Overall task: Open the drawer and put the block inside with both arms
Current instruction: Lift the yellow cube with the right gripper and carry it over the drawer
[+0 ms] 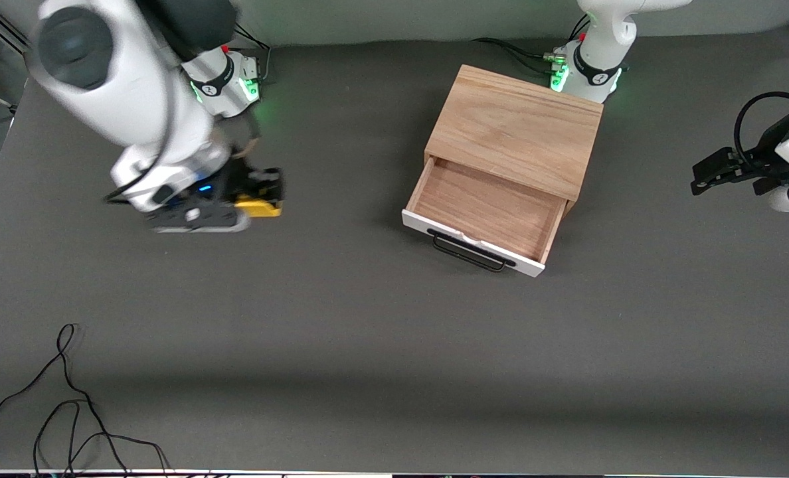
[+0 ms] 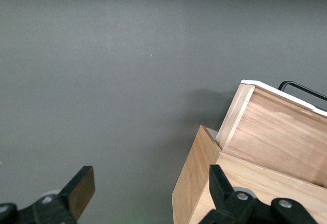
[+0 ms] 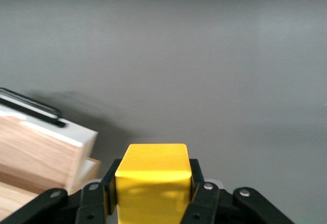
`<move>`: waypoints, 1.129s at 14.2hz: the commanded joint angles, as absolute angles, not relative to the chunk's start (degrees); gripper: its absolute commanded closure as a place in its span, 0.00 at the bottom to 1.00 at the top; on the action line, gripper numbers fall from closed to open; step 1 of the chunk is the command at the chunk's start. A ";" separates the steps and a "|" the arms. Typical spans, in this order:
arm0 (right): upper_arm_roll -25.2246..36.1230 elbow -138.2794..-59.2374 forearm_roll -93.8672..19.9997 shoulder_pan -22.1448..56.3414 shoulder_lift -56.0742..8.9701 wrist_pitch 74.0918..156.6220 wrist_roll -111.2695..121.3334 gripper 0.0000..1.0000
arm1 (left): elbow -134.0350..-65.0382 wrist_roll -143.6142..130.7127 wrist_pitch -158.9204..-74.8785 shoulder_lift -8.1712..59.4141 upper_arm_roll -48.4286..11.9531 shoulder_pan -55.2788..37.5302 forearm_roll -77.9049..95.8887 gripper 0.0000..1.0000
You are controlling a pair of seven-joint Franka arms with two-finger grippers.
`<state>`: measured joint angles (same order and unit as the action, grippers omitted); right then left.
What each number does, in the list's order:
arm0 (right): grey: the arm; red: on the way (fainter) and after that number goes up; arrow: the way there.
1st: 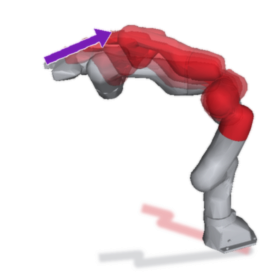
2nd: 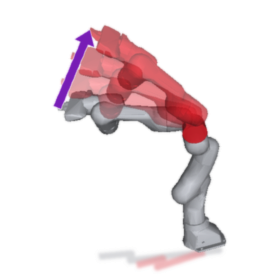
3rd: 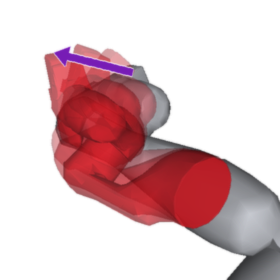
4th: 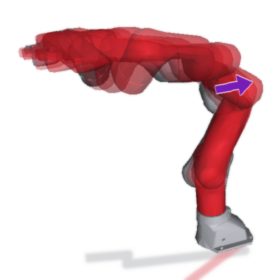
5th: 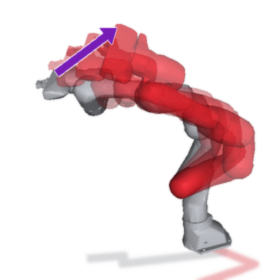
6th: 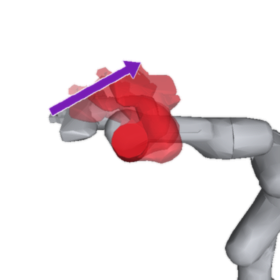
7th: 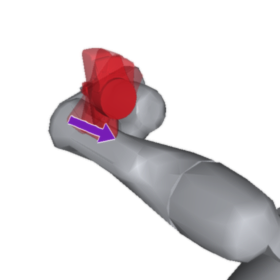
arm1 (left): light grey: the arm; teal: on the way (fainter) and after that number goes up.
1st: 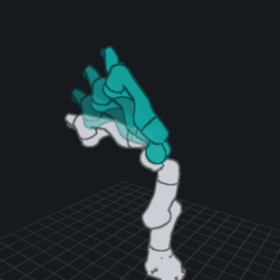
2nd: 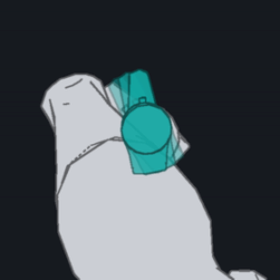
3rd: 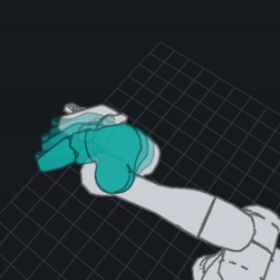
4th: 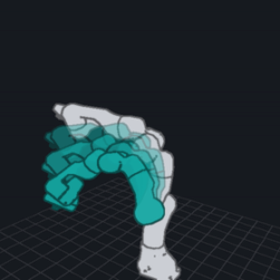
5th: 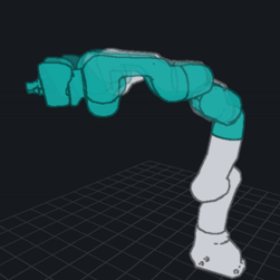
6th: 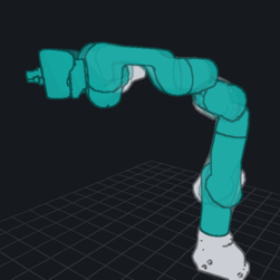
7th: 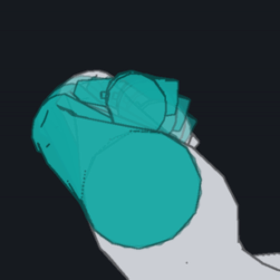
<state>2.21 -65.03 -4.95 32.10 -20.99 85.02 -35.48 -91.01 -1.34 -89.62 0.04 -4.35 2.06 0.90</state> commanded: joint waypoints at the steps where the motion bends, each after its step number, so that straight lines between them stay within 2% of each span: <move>1: 2.99 -52.41 -5.27 37.77 -30.47 85.07 -46.02 1.00 | -91.85 -0.35 -90.44 -1.14 -4.13 1.15 0.09 0.00; 5: 2.99 -52.29 -5.19 44.90 -35.93 94.02 -56.67 1.00 | -91.85 -0.09 -90.53 -1.14 2.27 -5.35 -0.79 0.00; 12: 3.34 -52.47 -2.91 55.36 -49.29 110.55 -69.94 1.00 | -91.32 1.14 -90.53 -1.14 0.71 -3.26 -0.70 0.00; 16: 3.08 -52.73 -2.64 56.77 -53.25 111.97 -70.49 1.00 | -91.32 1.14 -90.35 -1.14 0.70 -3.25 -0.70 0.00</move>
<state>2.53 -55.69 -3.35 56.21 -51.02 112.31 -69.10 -90.91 0.22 -90.10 -0.06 1.19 -3.74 0.05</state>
